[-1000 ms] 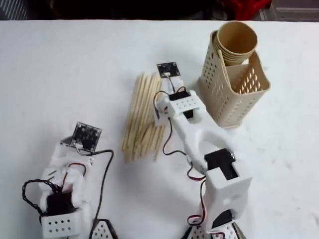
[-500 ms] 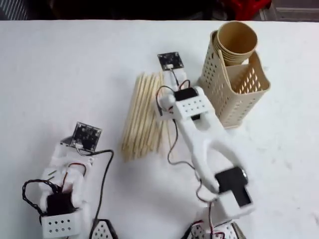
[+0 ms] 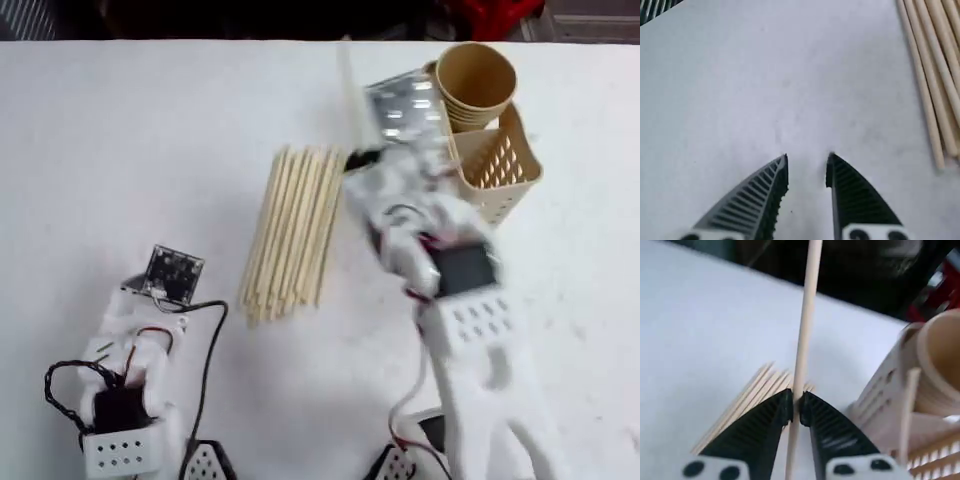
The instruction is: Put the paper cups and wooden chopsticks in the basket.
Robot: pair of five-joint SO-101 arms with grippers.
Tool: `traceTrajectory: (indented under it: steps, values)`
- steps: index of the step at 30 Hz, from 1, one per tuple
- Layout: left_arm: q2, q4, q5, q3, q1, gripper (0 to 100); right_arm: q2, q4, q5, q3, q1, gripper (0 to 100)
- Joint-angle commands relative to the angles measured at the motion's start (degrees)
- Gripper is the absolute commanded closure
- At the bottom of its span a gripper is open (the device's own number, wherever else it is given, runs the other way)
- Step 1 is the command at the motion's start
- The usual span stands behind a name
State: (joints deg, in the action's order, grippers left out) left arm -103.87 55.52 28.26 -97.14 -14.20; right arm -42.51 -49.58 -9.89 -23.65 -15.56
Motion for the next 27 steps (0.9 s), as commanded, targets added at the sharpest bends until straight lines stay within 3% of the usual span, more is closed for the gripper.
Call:
traceTrajectory:
  steps: [1,12,16,27]
  values:
    - [-0.48,0.18,0.70,0.18,0.92,86,-5.85,5.23,-1.67,6.86,6.90,98.1]
    - [-0.48,0.18,0.70,0.18,0.92,86,4.44,12.70,-1.32,13.54,19.82,98.1]
    - [-0.48,0.18,0.70,0.18,0.92,86,6.02,12.88,-1.32,12.66,21.23,98.1]
    - [-0.48,0.18,0.70,0.18,0.92,86,-1.19,35.21,-1.58,-15.12,20.97,98.1]
